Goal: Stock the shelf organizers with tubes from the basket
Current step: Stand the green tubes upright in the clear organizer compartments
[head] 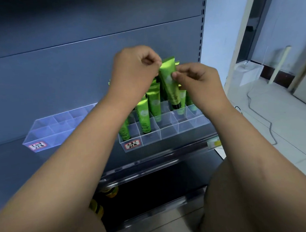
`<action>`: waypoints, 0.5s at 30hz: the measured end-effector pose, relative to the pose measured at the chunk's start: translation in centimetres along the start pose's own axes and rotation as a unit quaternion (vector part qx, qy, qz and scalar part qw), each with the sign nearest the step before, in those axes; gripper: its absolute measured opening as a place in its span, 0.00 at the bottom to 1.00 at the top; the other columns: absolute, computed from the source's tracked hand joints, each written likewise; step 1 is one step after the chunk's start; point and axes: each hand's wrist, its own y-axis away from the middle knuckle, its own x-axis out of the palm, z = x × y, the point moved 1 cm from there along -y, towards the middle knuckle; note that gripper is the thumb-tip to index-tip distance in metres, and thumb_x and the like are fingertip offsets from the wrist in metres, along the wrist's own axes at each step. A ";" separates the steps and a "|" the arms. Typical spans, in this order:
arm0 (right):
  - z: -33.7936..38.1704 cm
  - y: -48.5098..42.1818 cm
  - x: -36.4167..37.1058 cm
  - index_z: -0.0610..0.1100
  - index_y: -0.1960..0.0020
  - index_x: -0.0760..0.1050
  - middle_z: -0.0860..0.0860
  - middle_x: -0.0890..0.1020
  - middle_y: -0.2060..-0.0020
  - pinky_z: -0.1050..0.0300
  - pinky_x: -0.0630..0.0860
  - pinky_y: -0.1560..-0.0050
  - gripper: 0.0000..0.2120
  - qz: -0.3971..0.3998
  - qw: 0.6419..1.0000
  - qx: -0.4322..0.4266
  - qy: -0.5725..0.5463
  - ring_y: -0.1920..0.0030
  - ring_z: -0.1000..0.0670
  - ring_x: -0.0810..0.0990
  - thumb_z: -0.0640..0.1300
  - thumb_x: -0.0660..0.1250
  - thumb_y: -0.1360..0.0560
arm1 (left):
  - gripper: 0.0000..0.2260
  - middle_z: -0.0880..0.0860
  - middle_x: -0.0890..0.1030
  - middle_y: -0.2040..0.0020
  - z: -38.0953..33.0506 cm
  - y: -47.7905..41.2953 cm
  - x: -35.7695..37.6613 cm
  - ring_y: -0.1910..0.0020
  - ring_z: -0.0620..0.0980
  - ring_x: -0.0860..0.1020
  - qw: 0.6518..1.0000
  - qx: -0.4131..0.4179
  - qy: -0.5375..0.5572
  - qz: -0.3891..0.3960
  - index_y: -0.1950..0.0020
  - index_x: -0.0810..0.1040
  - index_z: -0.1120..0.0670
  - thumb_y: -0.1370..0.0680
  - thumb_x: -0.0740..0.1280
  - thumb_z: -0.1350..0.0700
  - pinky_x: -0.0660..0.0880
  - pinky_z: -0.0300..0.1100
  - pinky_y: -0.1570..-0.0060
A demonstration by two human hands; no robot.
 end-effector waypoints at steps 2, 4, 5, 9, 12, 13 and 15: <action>-1.2 0.2 -0.2 0.40 0.53 0.82 0.32 0.81 0.60 0.44 0.78 0.57 0.03 0.023 0.999 0.026 0.023 0.62 0.48 0.75 0.40 0.73 0.24 | 0.05 0.41 0.81 0.68 0.8 0.4 0.8 0.67 0.41 0.80 0.998 0.011 -0.050 0.028 0.62 0.84 0.48 0.27 0.72 0.57 0.80 0.44 0.58; -2.3 0.4 -0.1 0.37 0.54 0.81 0.33 0.79 0.64 0.42 0.78 0.60 0.06 0.042 0.997 0.043 0.044 0.63 0.49 0.73 0.40 0.73 0.24 | 0.04 0.43 0.82 0.66 1.6 0.7 1.2 0.64 0.44 0.81 0.995 0.015 -0.091 0.048 0.59 0.85 0.49 0.27 0.71 0.56 0.81 0.46 0.55; -2.7 0.5 0.0 0.36 0.54 0.81 0.38 0.79 0.67 0.45 0.78 0.61 0.06 0.049 0.996 0.044 0.052 0.64 0.50 0.73 0.40 0.72 0.24 | 0.04 0.44 0.82 0.64 2.0 0.9 1.3 0.61 0.45 0.81 0.992 0.014 -0.109 0.055 0.58 0.85 0.50 0.27 0.70 0.56 0.81 0.47 0.54; -4.2 0.8 0.8 0.37 0.54 0.82 0.50 0.80 0.67 0.57 0.76 0.59 0.05 0.053 0.994 0.047 0.085 0.66 0.53 0.76 0.39 0.73 0.24 | 0.04 0.45 0.83 0.61 3.3 1.9 1.5 0.57 0.47 0.82 0.984 0.011 -0.163 0.071 0.58 0.84 0.49 0.26 0.70 0.56 0.80 0.48 0.52; -5.6 0.8 1.6 0.39 0.55 0.83 0.51 0.82 0.66 0.51 0.80 0.56 0.04 0.057 0.991 0.051 0.113 0.65 0.51 0.79 0.40 0.74 0.25 | 0.04 0.45 0.84 0.60 4.2 2.6 1.8 0.54 0.50 0.81 0.977 0.022 -0.201 0.071 0.58 0.84 0.49 0.26 0.69 0.56 0.79 0.50 0.49; -5.9 0.8 1.7 0.41 0.56 0.83 0.53 0.82 0.67 0.50 0.80 0.55 0.04 0.058 0.989 0.052 0.128 0.65 0.51 0.80 0.41 0.74 0.25 | 0.04 0.45 0.84 0.60 4.5 2.7 1.8 0.53 0.51 0.80 0.974 0.026 -0.215 0.068 0.58 0.83 0.49 0.26 0.69 0.56 0.78 0.50 0.48; -6.5 0.9 2.1 0.43 0.56 0.83 0.54 0.82 0.67 0.51 0.80 0.56 0.03 0.059 0.986 0.060 0.141 0.65 0.49 0.81 0.42 0.74 0.25 | 0.05 0.45 0.84 0.59 4.8 3.0 2.0 0.50 0.53 0.78 0.968 0.030 -0.239 0.068 0.57 0.83 0.49 0.25 0.69 0.57 0.76 0.50 0.49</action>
